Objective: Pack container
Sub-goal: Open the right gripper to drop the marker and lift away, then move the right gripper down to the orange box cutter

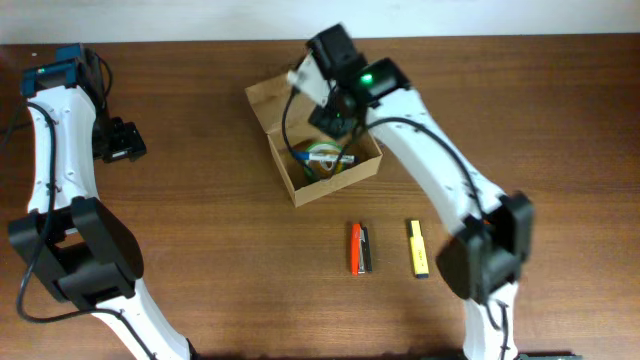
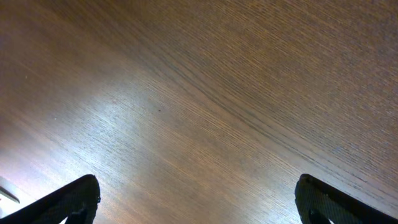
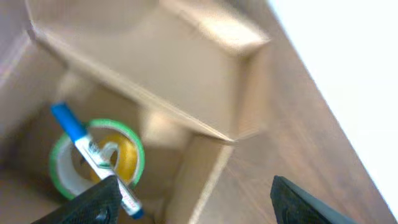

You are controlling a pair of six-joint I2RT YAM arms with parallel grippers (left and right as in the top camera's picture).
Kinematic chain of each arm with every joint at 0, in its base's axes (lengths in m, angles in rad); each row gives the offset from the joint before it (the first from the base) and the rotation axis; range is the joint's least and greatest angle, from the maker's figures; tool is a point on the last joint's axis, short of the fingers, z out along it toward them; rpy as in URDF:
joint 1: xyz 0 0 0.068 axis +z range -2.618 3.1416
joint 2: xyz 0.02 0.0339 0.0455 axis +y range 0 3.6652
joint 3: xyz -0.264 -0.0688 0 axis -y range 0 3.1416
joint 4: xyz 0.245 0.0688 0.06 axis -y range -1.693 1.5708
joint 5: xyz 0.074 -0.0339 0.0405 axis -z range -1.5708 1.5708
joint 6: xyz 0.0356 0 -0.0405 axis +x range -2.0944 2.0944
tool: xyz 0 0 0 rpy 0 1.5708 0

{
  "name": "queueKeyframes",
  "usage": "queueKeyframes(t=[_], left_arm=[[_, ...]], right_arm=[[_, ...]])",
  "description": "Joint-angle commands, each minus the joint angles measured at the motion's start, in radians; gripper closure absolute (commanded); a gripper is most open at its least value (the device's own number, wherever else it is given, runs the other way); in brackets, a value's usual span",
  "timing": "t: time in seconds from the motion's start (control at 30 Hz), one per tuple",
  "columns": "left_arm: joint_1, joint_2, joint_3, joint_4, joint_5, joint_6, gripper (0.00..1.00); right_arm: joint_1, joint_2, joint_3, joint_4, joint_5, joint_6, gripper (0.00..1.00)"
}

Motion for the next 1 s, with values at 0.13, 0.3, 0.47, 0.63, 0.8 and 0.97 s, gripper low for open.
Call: queueKeyframes(t=[0.13, 0.3, 0.47, 0.63, 0.8, 0.97], left_arm=[[0.002, -0.006, -0.01, 0.003, 0.004, 0.016, 0.0], [0.002, -0.006, -0.01, 0.003, 0.004, 0.016, 0.0], [0.002, -0.006, -0.01, 0.003, 0.004, 0.016, 0.0], [0.002, -0.006, -0.01, 0.003, 0.004, 0.016, 0.0], [0.002, -0.006, -0.01, 0.003, 0.004, 0.016, 0.0], [0.002, -0.006, -0.01, 0.003, 0.004, 0.016, 0.0]], right_arm=[[-0.097, -0.228, 0.014, -0.041, 0.051, 0.346, 0.22], [-0.217, -0.312, 0.003, -0.172, 0.053, 0.463, 0.22], [-0.365, -0.404, -0.18, -0.242, 0.054, 0.618, 0.22], [-0.488, -0.556, -0.55, -0.17, -0.034, 0.64, 0.22], [-0.571, -0.635, -0.819, -0.145, -0.061, 0.637, 0.22], [-0.632, -0.645, -0.969, -0.09, -0.107, 0.578, 0.22]])
